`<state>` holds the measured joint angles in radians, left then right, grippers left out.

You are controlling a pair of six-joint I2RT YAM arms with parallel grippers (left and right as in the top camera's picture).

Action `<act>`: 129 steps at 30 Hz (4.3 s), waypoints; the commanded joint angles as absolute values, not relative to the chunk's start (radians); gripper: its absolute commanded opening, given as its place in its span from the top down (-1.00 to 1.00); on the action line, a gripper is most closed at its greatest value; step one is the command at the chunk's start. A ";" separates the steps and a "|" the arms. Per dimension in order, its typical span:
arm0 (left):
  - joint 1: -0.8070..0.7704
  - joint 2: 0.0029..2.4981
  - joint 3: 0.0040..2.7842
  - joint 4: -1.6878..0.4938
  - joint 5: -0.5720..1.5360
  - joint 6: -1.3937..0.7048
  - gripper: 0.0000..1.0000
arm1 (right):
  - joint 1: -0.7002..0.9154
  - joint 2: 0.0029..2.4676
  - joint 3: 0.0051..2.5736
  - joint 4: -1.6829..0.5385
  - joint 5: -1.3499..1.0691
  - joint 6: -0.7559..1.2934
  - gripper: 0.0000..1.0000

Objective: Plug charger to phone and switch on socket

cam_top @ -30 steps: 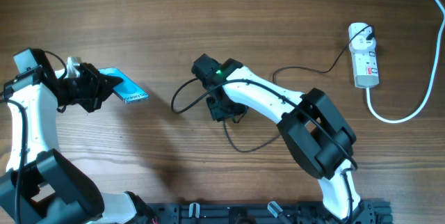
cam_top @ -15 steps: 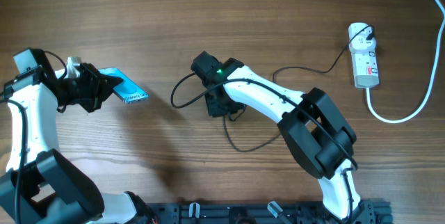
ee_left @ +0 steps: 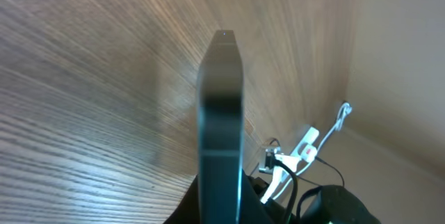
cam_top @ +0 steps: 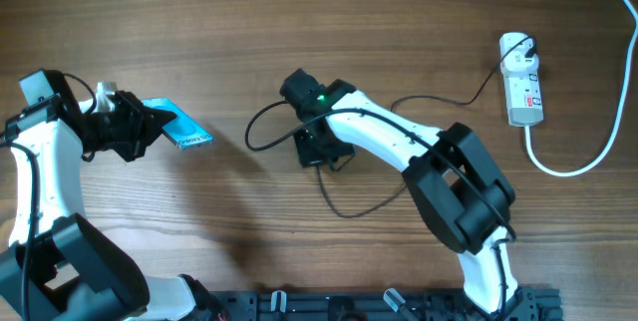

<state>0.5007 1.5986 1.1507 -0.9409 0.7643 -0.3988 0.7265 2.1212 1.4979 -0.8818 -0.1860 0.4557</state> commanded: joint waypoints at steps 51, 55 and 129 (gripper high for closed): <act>0.174 1.345 1.148 -0.639 1.061 -0.400 0.92 | 0.756 1.666 1.490 -0.767 -0.694 0.318 0.91; 0.174 1.345 1.148 -0.639 1.063 -0.401 0.92 | 0.756 1.666 1.490 -0.767 -0.695 0.318 0.91; 0.173 1.345 1.148 -0.714 1.135 -0.291 0.92 | 0.763 1.663 1.491 -0.689 -0.650 0.387 0.91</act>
